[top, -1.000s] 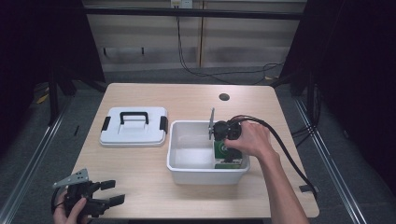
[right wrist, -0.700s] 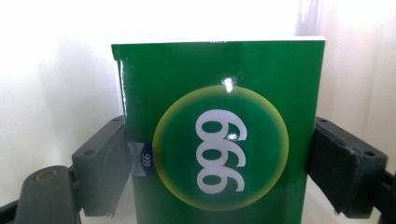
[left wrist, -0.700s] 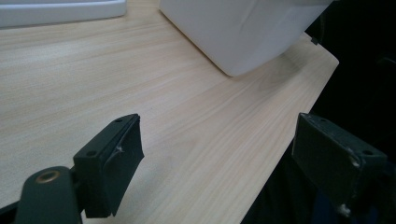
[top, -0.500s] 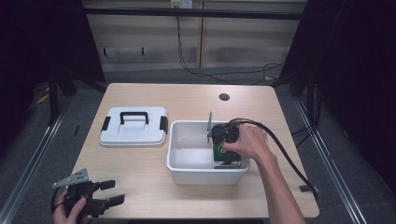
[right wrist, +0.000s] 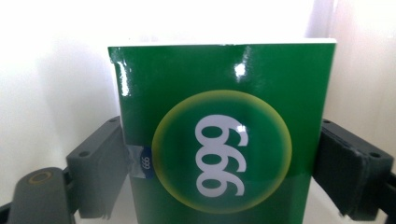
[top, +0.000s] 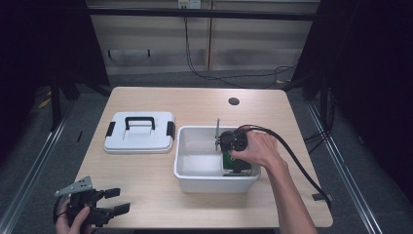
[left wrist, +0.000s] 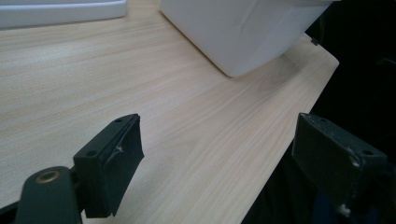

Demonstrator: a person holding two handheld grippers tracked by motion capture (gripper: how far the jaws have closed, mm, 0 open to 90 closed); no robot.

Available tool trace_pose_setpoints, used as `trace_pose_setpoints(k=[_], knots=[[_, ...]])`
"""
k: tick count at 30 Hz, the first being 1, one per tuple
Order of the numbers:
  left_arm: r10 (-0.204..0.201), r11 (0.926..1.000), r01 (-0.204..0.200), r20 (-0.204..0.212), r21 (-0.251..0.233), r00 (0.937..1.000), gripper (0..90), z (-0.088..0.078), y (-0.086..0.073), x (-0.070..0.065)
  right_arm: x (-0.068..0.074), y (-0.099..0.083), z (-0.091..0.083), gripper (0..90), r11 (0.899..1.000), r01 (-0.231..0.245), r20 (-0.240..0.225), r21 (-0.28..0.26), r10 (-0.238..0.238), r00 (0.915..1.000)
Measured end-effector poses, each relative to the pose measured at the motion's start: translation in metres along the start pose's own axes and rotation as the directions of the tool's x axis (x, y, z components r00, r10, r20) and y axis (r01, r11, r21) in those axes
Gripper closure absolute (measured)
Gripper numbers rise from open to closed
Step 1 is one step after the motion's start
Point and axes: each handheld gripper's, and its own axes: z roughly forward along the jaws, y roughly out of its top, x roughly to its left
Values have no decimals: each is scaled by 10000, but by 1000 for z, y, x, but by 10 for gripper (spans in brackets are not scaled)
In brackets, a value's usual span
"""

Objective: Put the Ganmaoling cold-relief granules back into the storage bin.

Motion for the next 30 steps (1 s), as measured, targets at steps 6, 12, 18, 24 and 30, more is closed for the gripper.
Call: trace_pose_setpoints(k=[6,12,18,24,30], knots=[[-9,10000,9,-5,-15,10000,160,0,0,0,1,0,0,107,9999,115,18,-12,-115,9999],[-1,10000,1,-1,-1,10000,160,0,0,0,1,-2,-5,100,9987,288,-5,-429,-289,9996],[42,10000,-42,-17,40,10000,160,0,0,0,1,-6,-12,99,9964,373,178,-761,-361,9992],[40,10000,-39,-29,51,10000,160,0,0,0,5,-14,-26,99,9901,98,267,-1399,-61,9996],[31,10000,-31,-30,41,10000,160,0,0,0,8,-23,-37,97,9784,-11,492,-2065,115,9987]])
